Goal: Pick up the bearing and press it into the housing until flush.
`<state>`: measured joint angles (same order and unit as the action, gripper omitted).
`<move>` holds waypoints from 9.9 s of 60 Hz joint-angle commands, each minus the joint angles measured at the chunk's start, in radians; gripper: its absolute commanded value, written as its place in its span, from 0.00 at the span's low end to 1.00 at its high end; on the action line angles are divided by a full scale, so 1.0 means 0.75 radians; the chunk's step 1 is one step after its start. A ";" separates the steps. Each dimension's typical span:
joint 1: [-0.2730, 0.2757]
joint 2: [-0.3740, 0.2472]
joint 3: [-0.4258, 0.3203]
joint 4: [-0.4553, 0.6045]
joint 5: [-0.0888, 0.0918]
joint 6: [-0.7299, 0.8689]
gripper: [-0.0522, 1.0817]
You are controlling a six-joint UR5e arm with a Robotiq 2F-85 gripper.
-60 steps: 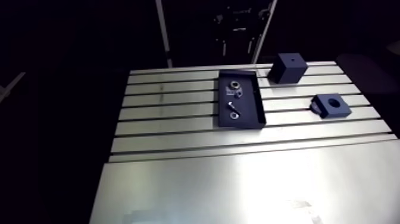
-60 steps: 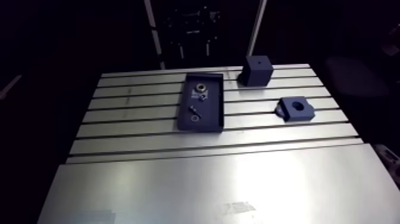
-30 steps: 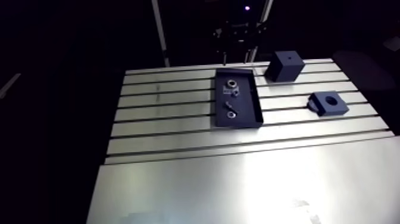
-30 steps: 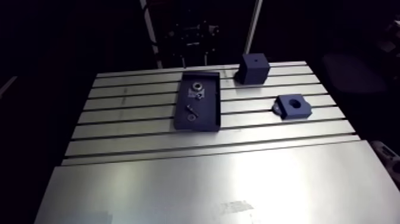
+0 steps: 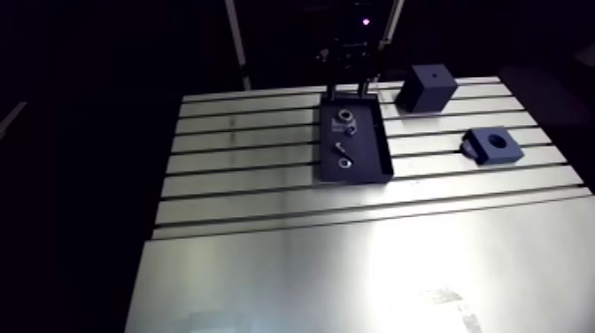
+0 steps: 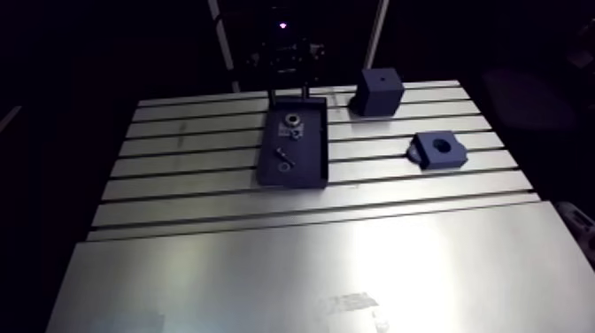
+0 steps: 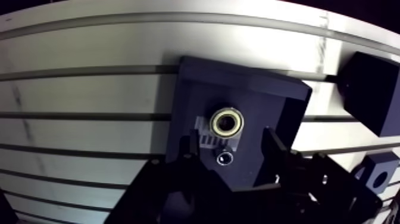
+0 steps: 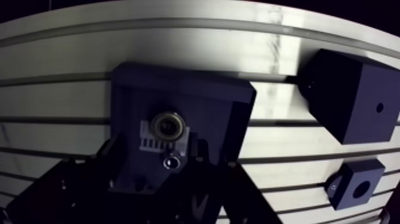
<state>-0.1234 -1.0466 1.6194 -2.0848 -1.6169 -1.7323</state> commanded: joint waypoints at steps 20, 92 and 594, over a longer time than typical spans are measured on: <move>-0.001 0.051 0.012 -0.040 0.009 0.002 0.37; -0.020 0.073 0.022 -0.042 0.009 -0.005 0.39; -0.684 -0.094 0.241 -0.126 -0.003 -0.606 0.60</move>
<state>-0.6338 -1.1170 1.7994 -2.1791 -1.6191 -2.1867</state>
